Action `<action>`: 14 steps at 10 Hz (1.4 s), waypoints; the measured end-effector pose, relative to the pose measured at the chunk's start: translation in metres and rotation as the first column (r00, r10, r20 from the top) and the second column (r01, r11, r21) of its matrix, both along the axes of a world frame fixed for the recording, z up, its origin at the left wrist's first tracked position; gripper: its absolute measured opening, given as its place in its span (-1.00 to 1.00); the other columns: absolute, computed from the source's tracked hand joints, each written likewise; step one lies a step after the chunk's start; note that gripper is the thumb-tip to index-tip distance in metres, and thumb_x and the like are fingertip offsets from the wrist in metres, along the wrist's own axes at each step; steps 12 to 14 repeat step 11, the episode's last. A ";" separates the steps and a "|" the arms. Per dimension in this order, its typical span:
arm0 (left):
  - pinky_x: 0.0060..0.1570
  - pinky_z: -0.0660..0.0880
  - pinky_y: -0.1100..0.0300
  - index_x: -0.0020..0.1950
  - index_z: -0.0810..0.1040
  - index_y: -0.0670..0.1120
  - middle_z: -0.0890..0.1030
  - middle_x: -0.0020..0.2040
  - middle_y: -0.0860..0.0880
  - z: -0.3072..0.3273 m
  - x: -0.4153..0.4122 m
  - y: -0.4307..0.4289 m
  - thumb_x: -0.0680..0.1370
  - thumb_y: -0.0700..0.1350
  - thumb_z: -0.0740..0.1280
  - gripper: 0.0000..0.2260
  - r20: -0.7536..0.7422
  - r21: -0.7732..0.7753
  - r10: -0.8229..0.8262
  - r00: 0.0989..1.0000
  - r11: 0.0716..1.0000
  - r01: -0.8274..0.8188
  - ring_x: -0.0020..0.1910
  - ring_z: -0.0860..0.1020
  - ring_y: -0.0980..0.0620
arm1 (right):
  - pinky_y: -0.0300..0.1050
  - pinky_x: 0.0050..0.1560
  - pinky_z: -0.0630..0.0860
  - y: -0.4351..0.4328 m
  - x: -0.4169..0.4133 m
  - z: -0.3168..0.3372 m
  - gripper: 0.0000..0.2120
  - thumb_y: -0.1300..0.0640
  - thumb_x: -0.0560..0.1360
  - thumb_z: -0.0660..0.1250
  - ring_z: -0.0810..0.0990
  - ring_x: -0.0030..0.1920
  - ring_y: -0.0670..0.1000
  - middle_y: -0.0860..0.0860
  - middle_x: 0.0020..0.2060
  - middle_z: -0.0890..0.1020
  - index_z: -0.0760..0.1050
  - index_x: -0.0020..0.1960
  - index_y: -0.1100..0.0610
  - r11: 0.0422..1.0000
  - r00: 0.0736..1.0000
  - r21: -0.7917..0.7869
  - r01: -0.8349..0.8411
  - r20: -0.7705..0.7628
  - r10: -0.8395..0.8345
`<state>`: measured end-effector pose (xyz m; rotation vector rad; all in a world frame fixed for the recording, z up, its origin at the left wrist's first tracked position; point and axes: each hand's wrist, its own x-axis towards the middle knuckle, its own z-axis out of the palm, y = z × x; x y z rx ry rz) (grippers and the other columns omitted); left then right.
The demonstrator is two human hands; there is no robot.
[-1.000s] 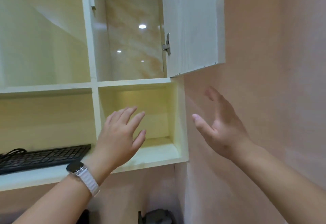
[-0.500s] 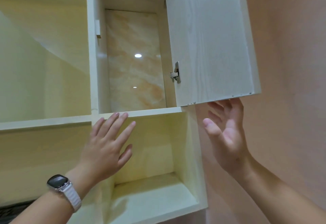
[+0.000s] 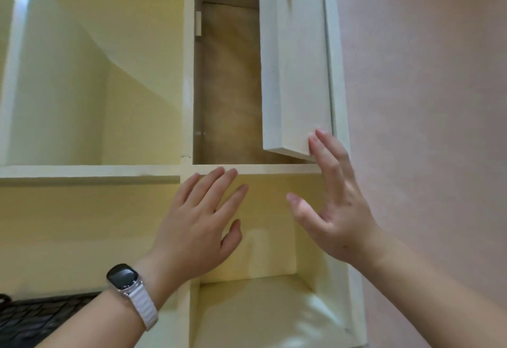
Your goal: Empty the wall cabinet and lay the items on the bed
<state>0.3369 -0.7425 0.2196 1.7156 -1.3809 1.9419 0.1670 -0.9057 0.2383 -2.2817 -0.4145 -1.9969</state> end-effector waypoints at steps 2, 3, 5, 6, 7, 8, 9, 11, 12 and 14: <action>0.33 0.34 -0.18 0.27 0.60 -0.11 0.50 0.37 -0.17 0.000 0.000 0.000 0.45 -0.01 0.37 -0.58 -0.009 -0.029 -0.032 0.999 0.999 0.032 0.38 0.44 -0.19 | 0.13 0.45 0.26 -0.009 0.012 0.010 -0.28 -0.18 0.50 0.23 0.06 0.56 0.06 -0.01 0.57 0.04 -0.04 0.55 -0.17 0.964 0.973 -0.156 0.216 -0.050 -0.226; 0.31 0.35 -0.17 0.23 0.62 -0.11 0.52 0.35 -0.16 0.000 0.000 -0.002 0.43 -0.02 0.38 -0.61 -0.003 -0.049 -0.054 0.999 0.997 0.054 0.37 0.45 -0.17 | -0.01 0.47 0.05 -0.009 0.020 0.015 -0.27 -0.28 0.47 0.13 -0.02 0.57 0.06 0.00 0.58 0.01 -0.11 0.55 -0.22 0.877 0.886 -0.217 0.428 -0.092 -0.455; 0.35 0.31 -0.15 0.26 0.61 -0.10 0.50 0.38 -0.15 -0.002 0.002 -0.003 0.42 -0.01 0.39 -0.58 -0.007 -0.049 -0.047 0.999 0.998 0.047 0.38 0.43 -0.15 | 0.22 0.41 0.26 -0.006 0.041 0.030 -0.29 -0.30 0.42 0.08 0.24 0.48 0.26 0.16 0.50 0.26 0.12 0.53 -0.12 0.713 0.719 -0.307 0.631 -0.115 -0.686; 0.35 0.31 -0.17 0.28 0.60 -0.09 0.47 0.41 -0.15 -0.002 0.004 -0.004 0.42 -0.01 0.38 -0.56 -0.005 -0.050 -0.056 0.998 0.997 0.056 0.41 0.41 -0.14 | 0.27 0.37 0.29 -0.003 0.051 0.031 -0.30 -0.28 0.41 0.10 0.29 0.43 0.27 0.16 0.46 0.31 0.18 0.51 -0.09 0.671 0.676 -0.303 0.676 -0.106 -0.729; 0.36 0.31 -0.15 0.28 0.59 -0.10 0.47 0.41 -0.14 -0.002 0.004 -0.003 0.43 -0.02 0.37 -0.56 -0.006 -0.065 -0.068 0.998 0.996 0.067 0.42 0.40 -0.13 | 0.24 0.39 0.24 -0.003 0.051 0.030 -0.31 -0.27 0.42 0.11 0.27 0.45 0.25 0.13 0.47 0.30 0.14 0.52 -0.12 0.673 0.676 -0.295 0.678 -0.108 -0.729; 0.36 0.31 -0.15 0.28 0.59 -0.10 0.47 0.40 -0.14 -0.001 0.004 -0.003 0.41 -0.02 0.37 -0.56 -0.002 -0.059 -0.068 0.998 0.996 0.068 0.41 0.41 -0.13 | 0.20 0.47 0.08 0.003 0.045 0.032 -0.30 -0.26 0.47 0.14 0.11 0.52 0.22 0.11 0.55 0.15 0.01 0.54 -0.17 0.686 0.670 -0.298 0.663 -0.172 -0.722; 0.34 0.32 -0.16 0.27 0.60 -0.09 0.47 0.40 -0.16 0.000 0.002 -0.001 0.40 -0.02 0.38 -0.55 -0.023 -0.025 -0.041 0.999 0.999 0.041 0.41 0.41 -0.14 | 0.16 0.51 -0.03 0.009 0.036 0.032 -0.28 -0.25 0.52 0.16 -0.07 0.56 0.17 0.06 0.58 -0.04 -0.11 0.56 -0.19 0.701 0.648 -0.312 0.642 -0.269 -0.713; 0.34 0.32 -0.17 0.31 0.57 -0.07 0.48 0.39 -0.15 -0.009 -0.016 0.010 0.43 0.04 0.33 -0.54 -0.133 0.019 -0.084 0.988 0.996 0.087 0.40 0.41 -0.15 | 0.08 0.37 0.29 0.024 0.013 0.015 -0.37 -0.25 0.47 0.05 0.29 0.45 0.16 0.07 0.48 0.30 0.25 0.49 -0.05 0.754 0.694 -0.225 0.617 -0.295 -0.657; 0.34 0.32 -0.17 0.31 0.57 -0.07 0.48 0.39 -0.15 -0.009 -0.016 0.010 0.43 0.04 0.33 -0.54 -0.133 0.019 -0.084 0.988 0.996 0.087 0.40 0.41 -0.15 | 0.08 0.37 0.29 0.024 0.013 0.015 -0.37 -0.25 0.47 0.05 0.29 0.45 0.16 0.07 0.48 0.30 0.25 0.49 -0.05 0.754 0.694 -0.225 0.617 -0.295 -0.657; 0.34 0.32 -0.17 0.31 0.57 -0.07 0.48 0.39 -0.15 -0.009 -0.016 0.010 0.43 0.04 0.33 -0.54 -0.133 0.019 -0.084 0.988 0.996 0.087 0.40 0.41 -0.15 | 0.08 0.37 0.29 0.024 0.013 0.015 -0.37 -0.25 0.47 0.05 0.29 0.45 0.16 0.07 0.48 0.30 0.25 0.49 -0.05 0.754 0.694 -0.225 0.617 -0.295 -0.657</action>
